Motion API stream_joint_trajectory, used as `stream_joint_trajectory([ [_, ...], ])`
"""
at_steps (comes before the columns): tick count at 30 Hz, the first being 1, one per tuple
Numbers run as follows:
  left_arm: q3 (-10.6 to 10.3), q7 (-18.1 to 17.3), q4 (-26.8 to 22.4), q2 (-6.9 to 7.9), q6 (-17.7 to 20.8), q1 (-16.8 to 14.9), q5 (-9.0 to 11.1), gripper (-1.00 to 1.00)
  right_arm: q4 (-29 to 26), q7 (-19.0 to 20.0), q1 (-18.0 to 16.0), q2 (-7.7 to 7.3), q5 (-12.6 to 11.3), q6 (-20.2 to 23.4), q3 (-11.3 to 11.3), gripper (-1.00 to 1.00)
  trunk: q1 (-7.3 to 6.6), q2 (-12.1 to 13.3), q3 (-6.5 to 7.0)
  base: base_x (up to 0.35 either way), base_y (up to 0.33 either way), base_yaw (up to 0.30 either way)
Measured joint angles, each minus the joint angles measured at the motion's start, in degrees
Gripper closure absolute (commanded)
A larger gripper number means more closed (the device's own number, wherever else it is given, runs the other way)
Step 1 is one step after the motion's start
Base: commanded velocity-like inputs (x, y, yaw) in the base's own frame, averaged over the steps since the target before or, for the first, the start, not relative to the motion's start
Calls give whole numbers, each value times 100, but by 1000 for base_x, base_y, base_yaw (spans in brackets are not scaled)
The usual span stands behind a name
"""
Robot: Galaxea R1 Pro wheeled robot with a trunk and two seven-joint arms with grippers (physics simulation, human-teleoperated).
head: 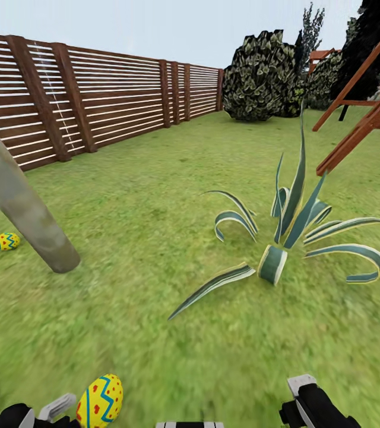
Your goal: Take the three Easter eggs out of the wicker basket on the lawn in the garden, then place them on the lawn next to a single tree (choose any tree) so that all three eggs are next to the same tree and none are left in the basket.
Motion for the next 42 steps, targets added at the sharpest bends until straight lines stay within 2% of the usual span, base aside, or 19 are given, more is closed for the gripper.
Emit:
stream_joint_trajectory([
  [13,-35,8,7,-17,-7,1,-23,-100,1,-7,-1,-1,-16,-1,-10,-100,-34,17,288,-328,0,42],
  [23,-31,10,7,-10,2,2,-4,-100,2,-16,-1,-1,-13,-1,-15,-100,-63,31,510,-51,2,247],
  [36,-39,-52,14,-33,23,1,-13,-100,3,-8,0,-4,-18,-5,-32,-100,-94,48,798,-187,272,27],
  [42,-43,-46,18,-92,23,1,-22,-100,3,-8,0,-2,-18,-5,-32,-100,-110,56,931,-167,305,0],
])
